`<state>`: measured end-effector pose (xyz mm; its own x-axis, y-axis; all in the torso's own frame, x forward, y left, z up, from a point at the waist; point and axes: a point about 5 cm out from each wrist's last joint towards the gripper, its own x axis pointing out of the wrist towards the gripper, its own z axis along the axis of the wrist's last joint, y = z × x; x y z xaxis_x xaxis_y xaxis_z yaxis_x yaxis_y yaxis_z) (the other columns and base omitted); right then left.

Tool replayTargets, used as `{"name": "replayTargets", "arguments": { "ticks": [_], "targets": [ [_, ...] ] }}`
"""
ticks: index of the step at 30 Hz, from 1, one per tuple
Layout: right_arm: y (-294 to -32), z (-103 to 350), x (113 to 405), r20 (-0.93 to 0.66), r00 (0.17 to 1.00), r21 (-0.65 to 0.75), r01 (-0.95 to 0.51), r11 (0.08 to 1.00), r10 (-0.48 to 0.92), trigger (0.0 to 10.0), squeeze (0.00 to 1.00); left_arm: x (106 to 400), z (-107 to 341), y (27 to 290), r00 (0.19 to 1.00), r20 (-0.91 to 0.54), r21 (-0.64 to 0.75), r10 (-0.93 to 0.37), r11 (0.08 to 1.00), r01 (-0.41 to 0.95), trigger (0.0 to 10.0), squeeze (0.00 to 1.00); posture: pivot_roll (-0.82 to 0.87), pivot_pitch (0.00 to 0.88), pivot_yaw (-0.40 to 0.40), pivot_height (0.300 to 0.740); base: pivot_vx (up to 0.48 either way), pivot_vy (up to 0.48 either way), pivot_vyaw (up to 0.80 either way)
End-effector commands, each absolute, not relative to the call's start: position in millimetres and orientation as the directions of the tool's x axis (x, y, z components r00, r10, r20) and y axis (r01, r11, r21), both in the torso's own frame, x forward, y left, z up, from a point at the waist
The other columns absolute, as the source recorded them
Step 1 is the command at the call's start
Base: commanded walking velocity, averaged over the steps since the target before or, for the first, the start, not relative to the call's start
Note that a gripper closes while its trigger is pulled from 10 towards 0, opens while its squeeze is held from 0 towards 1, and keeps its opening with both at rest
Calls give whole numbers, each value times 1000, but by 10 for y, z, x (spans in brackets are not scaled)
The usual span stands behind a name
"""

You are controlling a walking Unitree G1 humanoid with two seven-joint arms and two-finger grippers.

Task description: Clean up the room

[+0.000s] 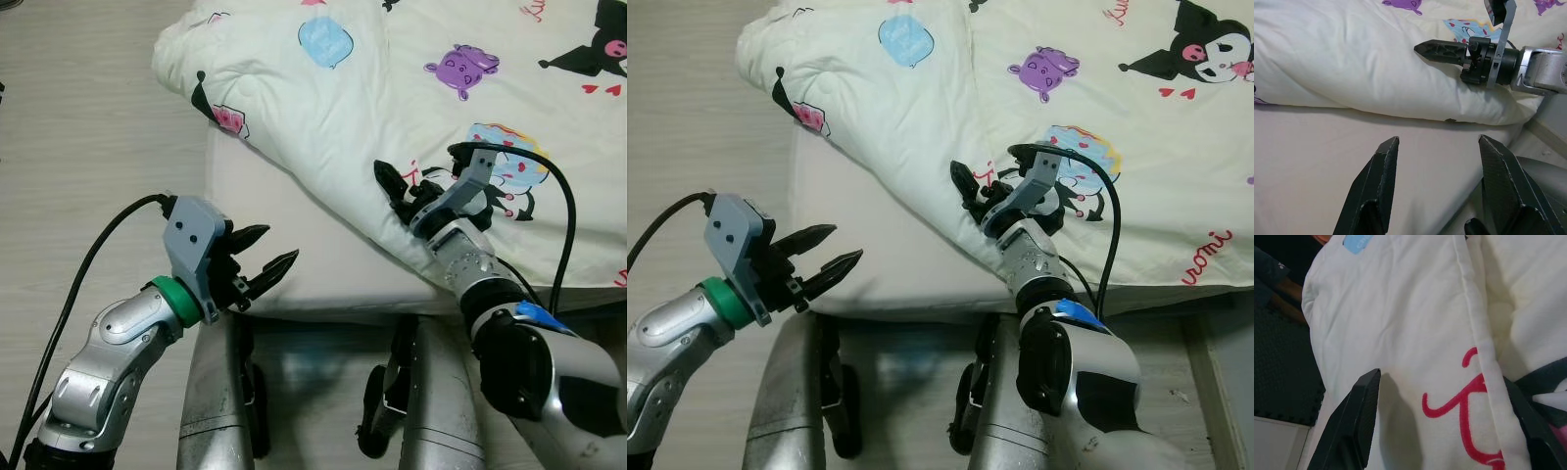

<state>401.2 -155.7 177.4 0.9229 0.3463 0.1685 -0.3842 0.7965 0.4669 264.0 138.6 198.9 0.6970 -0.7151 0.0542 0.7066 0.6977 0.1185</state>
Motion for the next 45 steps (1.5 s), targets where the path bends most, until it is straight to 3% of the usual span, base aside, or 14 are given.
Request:
{"name": "replayTargets", "arguments": {
  "ticks": [1,2,3,4,10,13,14,15,16,17,28,30,37,45],
  "targets": [
    [-1489,1737,4000,166,913,475,-405,781,372,7922,0,2631,1919,1401,703,34,86,-710,703,706,10000,0,295,441,74,564,0,0,0],
    [-1489,1737,4000,166,913,475,-405,781,372,7922,0,2631,1919,1401,703,34,86,-710,703,706,10000,0,295,441,74,564,0,0,0],
    [-1488,1750,4001,171,909,466,-414,782,379,5373,0,2632,1916,1401,704,34,86,-709,704,705,10000,0,290,442,72,564,0,0,0],
    [-1481,1756,4000,174,905,453,-423,785,387,4314,0,2633,1912,1400,705,34,86,-709,704,705,10000,0,288,441,71,564,0,0,0],
    [-1390,1734,3974,161,871,352,-489,798,464,4745,0,2635,1900,1395,705,32,88,-708,705,704,10000,0,282,440,70,564,0,0,0],
    [-1294,1670,3932,124,832,246,-554,795,541,3216,0,2631,1886,1387,703,27,93,-710,702,706,10000,0,276,441,69,564,0,0,0],
    [-1249,1629,3907,105,811,208,-584,785,575,2157,0,2628,1876,1381,702,25,95,-712,701,707,10000,0,272,438,69,564,0,0,0],
    [-1249,1629,3907,105,811,208,-584,785,575,2157,0,2628,1876,1381,702,25,95,-712,701,707,10000,0,272,438,69,564,0,0,0],
    [-1206,1585,3880,84,791,169,-611,773,607,667,0,2625,1867,1377,701,22,97,-713,699,708,10000,0,268,436,68,564,0,0,0],
    [-1166,1547,3854,63,770,123,-637,761,635,353,0,2624,1861,1373,700,21,97,-714,698,709,10000,0,266,435,69,564,0,0,0],
    [-1096,1479,3790,18,743,-79,-666,742,669,0,0,2624,1847,1357,698,18,103,-716,696,711,10000,0,261,430,68,564,0,0,0],
    [-1066,1531,3775,41,740,-217,-649,729,671,0,0,2614,1836,1356,699,17,104,-715,696,710,10000,0,257,425,67,564,0,0,0],
    [-731,1509,3566,69,581,-470,-698,540,811,0,0,2581,1799,1334,695,13,106,-719,692,714,10000,0,250,419,64,564,0,0,0],
    [-531,1367,3376,46,473,-536,-732,422,880,0,0,2563,1788,1341,697,11,110,-717,694,711,10000,0,251,420,63,564,0,0,0]
  ]
}}
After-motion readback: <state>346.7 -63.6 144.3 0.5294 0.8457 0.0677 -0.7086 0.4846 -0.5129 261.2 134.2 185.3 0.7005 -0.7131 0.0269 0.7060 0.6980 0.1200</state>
